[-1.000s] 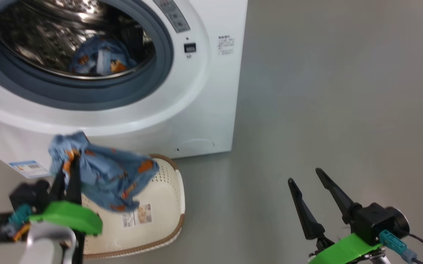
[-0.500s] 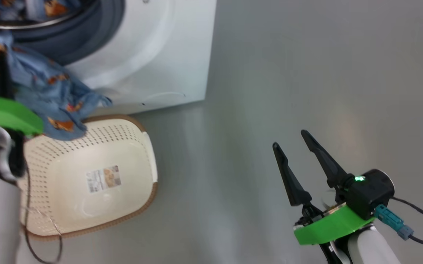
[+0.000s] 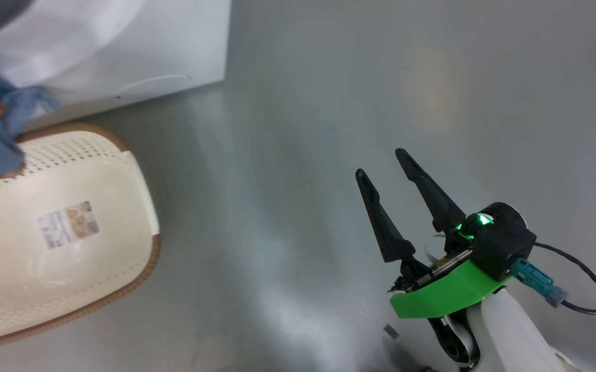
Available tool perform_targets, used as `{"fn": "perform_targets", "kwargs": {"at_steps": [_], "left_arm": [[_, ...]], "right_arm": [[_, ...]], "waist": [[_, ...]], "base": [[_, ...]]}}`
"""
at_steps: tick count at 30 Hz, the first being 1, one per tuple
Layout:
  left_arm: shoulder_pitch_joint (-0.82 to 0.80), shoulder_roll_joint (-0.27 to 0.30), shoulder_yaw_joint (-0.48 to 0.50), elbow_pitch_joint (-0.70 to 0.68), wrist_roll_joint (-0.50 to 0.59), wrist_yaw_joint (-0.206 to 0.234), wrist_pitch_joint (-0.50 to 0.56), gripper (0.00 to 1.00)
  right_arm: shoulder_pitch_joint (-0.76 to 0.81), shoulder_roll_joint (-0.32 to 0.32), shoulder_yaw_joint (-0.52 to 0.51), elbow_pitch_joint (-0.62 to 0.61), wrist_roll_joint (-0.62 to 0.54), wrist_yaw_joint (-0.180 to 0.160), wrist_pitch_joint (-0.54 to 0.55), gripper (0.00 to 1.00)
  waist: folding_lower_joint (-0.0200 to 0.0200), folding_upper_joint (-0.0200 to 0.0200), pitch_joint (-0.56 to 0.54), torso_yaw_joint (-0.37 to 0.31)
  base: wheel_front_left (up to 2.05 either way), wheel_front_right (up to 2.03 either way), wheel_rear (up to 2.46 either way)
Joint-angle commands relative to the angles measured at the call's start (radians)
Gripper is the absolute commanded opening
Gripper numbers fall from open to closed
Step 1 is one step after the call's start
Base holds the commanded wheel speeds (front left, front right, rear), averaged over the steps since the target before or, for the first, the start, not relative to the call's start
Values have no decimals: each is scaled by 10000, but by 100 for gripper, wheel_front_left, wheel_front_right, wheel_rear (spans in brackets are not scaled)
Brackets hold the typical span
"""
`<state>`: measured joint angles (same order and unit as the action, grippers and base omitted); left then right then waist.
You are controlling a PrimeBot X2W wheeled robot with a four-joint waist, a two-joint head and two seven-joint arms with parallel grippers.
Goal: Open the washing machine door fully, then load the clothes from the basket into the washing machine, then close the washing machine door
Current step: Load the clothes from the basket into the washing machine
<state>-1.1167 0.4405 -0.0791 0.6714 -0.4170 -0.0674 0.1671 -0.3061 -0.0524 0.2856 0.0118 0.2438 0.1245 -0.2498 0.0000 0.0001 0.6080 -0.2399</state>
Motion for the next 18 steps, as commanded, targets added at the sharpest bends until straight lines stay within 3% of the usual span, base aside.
{"fn": "perform_targets", "kwargs": {"at_steps": [1,10,18], "left_arm": [[-508,780,165,-228,21,-93,280,0],[-2026,1661,179,-375,383,129,503,0],[-3619,2019,-60,-343,1133,388,-1189,0]], "right_arm": [[-20,22,316,-155,146,62,-110,100],[-272,22,505,-402,540,62,-118,100],[-433,22,572,-535,640,62,-119,100]], "waist": [[0,-1,837,-771],[0,-1,1414,-1272],[0,-1,1802,-1510]], "base": [[0,0,0],[0,0,0],[0,0,0]]}}
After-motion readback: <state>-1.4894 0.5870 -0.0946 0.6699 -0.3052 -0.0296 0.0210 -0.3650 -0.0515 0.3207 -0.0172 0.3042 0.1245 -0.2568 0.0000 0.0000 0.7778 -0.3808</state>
